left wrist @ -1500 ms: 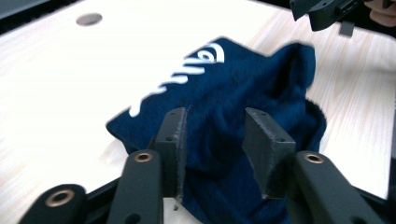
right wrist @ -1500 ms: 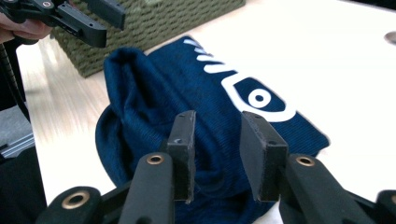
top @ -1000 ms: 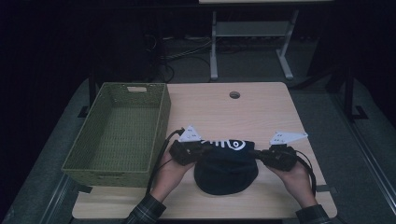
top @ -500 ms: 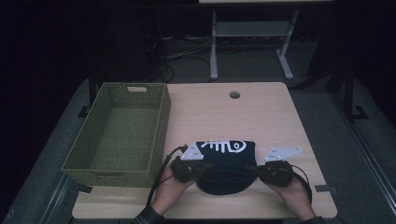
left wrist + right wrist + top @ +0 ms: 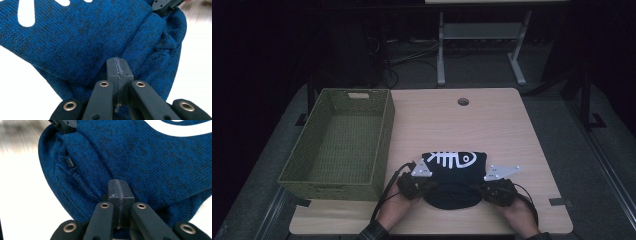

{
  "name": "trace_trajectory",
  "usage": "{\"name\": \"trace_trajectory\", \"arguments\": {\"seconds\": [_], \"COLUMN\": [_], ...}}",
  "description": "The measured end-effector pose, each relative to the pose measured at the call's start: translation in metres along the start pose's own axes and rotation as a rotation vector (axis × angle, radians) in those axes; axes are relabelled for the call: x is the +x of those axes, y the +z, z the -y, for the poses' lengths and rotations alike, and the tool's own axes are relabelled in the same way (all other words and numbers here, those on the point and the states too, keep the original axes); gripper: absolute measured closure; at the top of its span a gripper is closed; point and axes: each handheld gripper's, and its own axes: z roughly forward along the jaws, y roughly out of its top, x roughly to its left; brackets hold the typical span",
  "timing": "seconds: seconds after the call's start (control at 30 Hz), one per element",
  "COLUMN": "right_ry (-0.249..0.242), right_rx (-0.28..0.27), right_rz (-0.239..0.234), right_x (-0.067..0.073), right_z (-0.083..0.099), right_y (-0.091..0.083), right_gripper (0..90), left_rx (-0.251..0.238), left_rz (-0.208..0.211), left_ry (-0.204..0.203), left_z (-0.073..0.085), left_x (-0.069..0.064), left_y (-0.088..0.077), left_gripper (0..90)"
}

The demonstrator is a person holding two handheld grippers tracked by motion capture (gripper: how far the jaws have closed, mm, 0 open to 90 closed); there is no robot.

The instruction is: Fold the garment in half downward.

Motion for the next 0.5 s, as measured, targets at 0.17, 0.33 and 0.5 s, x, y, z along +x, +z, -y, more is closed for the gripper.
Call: {"name": "trace_trajectory", "arguments": {"seconds": [0.17, 0.33, 0.5], "right_ry": [-0.008, -0.011, 0.002], "right_rx": [-0.056, -0.115, -0.145], "right_rz": [-0.007, 0.005, 0.000], "right_x": [-0.003, -0.011, -0.024], "right_z": [-0.008, -0.025, -0.043], "right_y": [-0.012, -0.017, -0.006], "right_gripper": [90.0, 90.0, 90.0], "left_rx": [-0.050, -0.109, -0.136], "left_rz": [0.001, -0.043, -0.097], "left_ry": [0.003, 0.022, 0.001], "left_z": [-0.011, -0.032, -0.047], "left_x": [0.001, 0.010, 0.031], "left_y": [-0.013, -0.023, -0.014], "left_gripper": [89.8, 89.8, 89.8]}}
